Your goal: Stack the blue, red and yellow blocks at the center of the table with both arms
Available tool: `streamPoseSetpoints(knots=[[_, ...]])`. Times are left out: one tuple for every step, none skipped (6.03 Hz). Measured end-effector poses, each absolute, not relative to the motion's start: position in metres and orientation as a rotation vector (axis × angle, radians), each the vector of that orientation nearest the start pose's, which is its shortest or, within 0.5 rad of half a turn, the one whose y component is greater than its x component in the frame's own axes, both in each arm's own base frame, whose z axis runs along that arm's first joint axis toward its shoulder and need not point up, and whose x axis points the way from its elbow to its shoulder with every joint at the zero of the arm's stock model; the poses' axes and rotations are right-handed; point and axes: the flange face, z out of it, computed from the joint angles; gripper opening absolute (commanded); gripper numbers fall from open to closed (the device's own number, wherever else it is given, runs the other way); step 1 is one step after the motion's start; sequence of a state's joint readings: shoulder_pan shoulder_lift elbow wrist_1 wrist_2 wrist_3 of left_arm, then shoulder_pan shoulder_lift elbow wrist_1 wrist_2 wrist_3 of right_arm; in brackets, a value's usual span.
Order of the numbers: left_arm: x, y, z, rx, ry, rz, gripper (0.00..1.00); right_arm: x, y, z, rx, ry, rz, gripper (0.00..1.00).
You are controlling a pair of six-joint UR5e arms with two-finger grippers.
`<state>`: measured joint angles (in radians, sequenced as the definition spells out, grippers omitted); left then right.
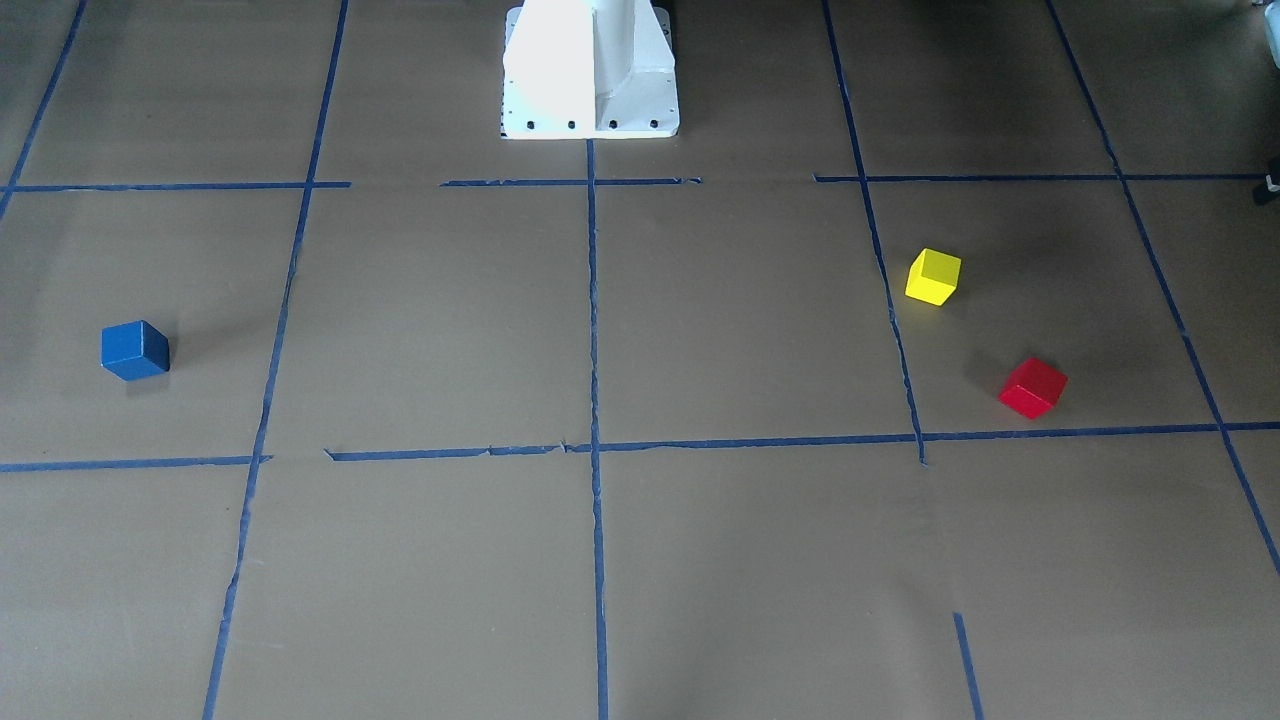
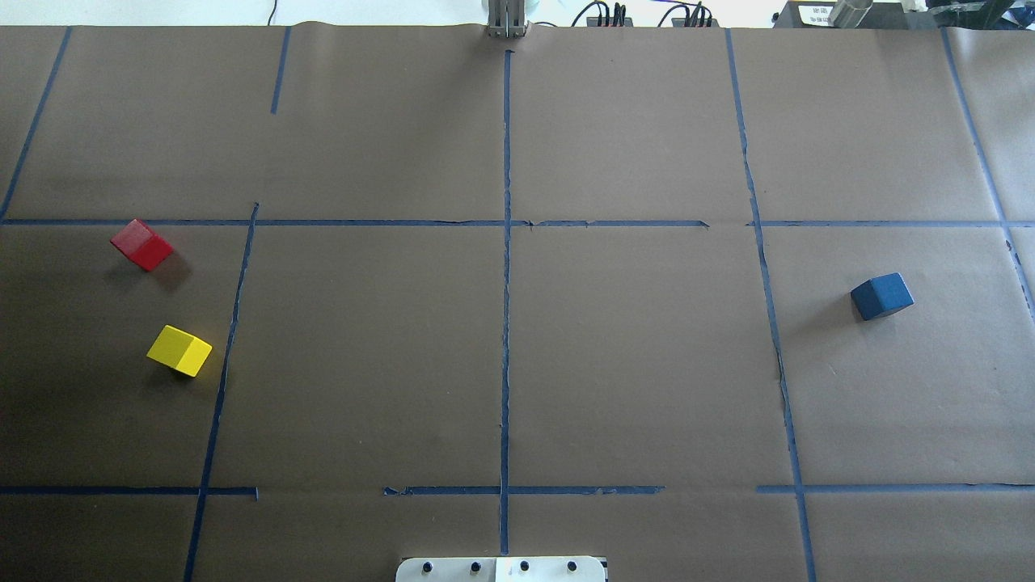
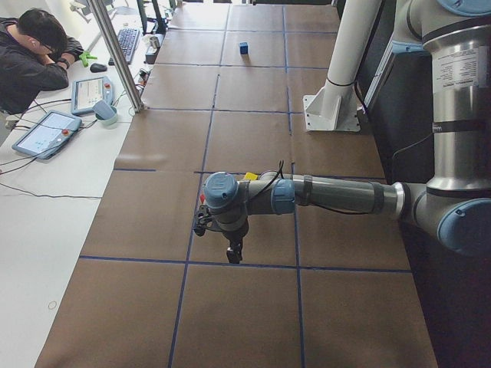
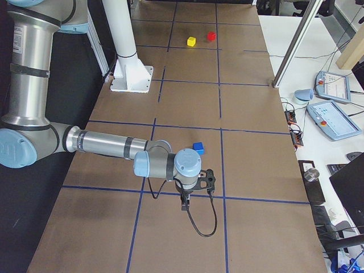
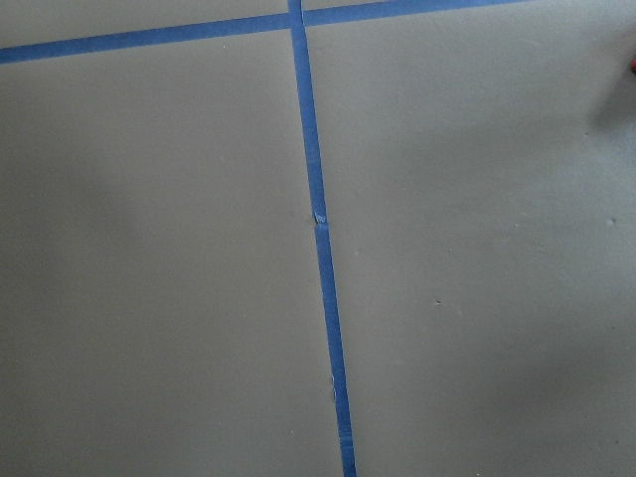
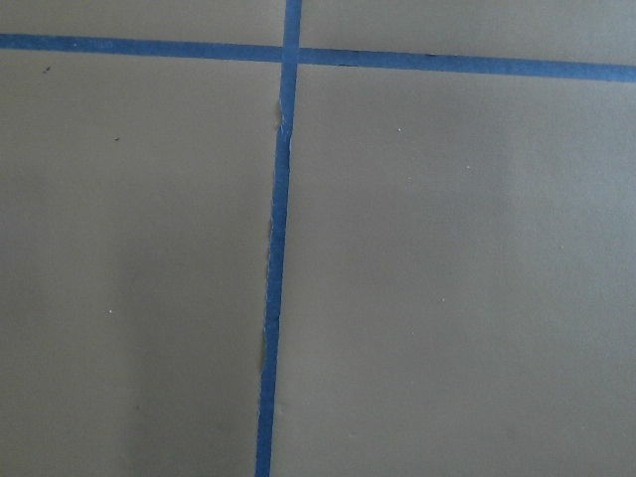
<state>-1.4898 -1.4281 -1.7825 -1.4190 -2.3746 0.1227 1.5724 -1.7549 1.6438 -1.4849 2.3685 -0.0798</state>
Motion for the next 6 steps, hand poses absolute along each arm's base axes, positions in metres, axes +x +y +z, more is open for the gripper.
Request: streamPoseSetpoints(knots=[[-0.027,-0.428,0.633,-0.062,0.806,0.16,1.0,0.063,-0.41,0.696,0.009,-0.798,-0.064,1.0],[-0.026,-0.428,0.633,-0.063,0.807,0.16,1.0,0.061,-0.418,0.687,0.024,-0.799,-0.073,1.0],[-0.026,-0.428,0.634,-0.064,0.807,0.161,1.0,0.052,-0.435,0.666,0.067,-0.799,-0.109,1.0],[-0.026,-0.428,0.634,-0.063,0.807,0.161,1.0,0.03,-0.451,0.644,0.121,-0.799,-0.179,1.0],[-0.026,-0.428,0.634,-0.063,0.807,0.161,1.0,-0.003,-0.469,0.619,0.17,-0.803,-0.246,1.0],[-0.026,-0.428,0.634,-0.062,0.807,0.161,1.0,-0.042,-0.488,0.591,0.194,-0.816,-0.263,1.0]])
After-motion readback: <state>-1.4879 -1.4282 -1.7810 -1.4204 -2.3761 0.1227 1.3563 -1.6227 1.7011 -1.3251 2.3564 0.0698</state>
